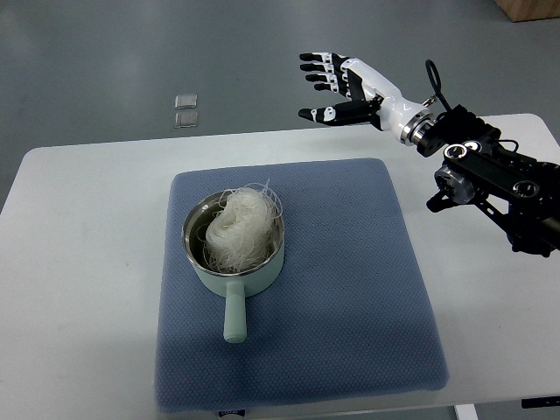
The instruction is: Put vermicelli into pot with right hand
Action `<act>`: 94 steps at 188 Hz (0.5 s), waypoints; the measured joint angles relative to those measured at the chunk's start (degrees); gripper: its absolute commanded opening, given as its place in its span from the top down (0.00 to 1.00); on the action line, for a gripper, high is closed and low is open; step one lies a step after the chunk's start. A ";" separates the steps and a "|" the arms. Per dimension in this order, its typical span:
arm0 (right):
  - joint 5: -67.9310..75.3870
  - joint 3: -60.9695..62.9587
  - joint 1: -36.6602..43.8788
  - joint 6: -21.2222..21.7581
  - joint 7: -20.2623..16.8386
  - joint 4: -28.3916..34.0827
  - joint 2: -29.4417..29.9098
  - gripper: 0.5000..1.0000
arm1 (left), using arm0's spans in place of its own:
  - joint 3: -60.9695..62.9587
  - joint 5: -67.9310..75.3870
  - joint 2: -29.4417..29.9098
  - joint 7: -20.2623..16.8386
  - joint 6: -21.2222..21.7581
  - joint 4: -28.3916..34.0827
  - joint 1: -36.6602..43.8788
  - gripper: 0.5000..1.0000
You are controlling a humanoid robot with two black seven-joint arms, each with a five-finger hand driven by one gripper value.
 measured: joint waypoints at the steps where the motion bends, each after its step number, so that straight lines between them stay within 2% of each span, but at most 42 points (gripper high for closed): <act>1: 0.44 0.20 -0.15 0.00 -0.05 -0.12 0.01 0.30 | -0.01 0.00 0.00 0.00 0.00 0.00 0.00 0.00; 65: 21.65 6.40 -8.67 -0.80 -1.57 -3.06 -0.56 0.28 | -0.05 0.00 0.00 0.00 -0.08 0.02 0.03 0.00; 69: 22.49 6.59 -8.99 -0.83 -1.57 -3.14 -0.55 0.26 | -0.05 0.00 0.00 0.00 -0.09 0.02 0.03 0.00; 74: 23.56 6.81 -9.35 -0.86 -1.58 -3.25 -0.51 0.15 | -0.05 0.00 0.00 0.00 -0.09 0.02 0.03 0.00; 94: 27.23 7.29 -10.58 -0.86 -1.58 -3.44 -0.39 0.14 | -0.05 0.00 0.00 0.00 -0.09 0.00 0.03 0.00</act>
